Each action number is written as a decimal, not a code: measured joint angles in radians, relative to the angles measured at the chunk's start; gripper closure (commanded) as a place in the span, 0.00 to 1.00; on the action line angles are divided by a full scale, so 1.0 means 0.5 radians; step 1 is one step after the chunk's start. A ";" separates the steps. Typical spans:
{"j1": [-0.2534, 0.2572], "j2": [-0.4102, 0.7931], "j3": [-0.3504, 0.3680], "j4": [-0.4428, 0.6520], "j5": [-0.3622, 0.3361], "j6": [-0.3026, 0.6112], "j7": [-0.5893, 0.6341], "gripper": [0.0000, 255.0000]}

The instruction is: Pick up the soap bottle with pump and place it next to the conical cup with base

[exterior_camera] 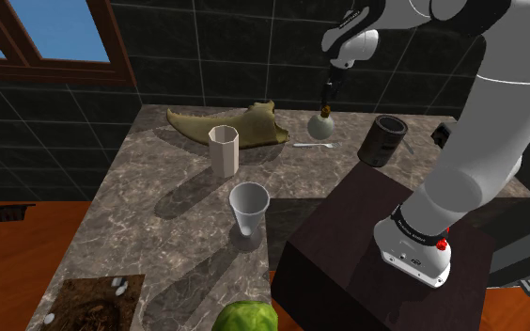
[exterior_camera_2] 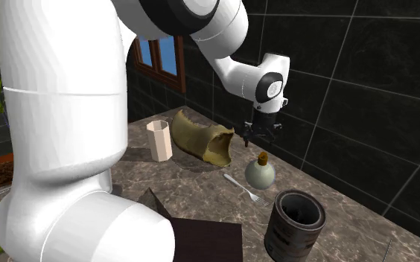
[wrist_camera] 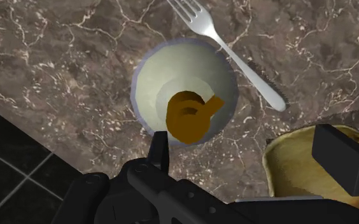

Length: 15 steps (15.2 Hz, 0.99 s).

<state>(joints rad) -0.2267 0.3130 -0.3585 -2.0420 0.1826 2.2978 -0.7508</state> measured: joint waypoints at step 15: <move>-0.116 0.388 0.069 0.194 0.152 0.161 -0.145 0.00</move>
<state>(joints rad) -0.2846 0.5069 -0.3243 -1.9452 0.2583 2.3782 -0.8235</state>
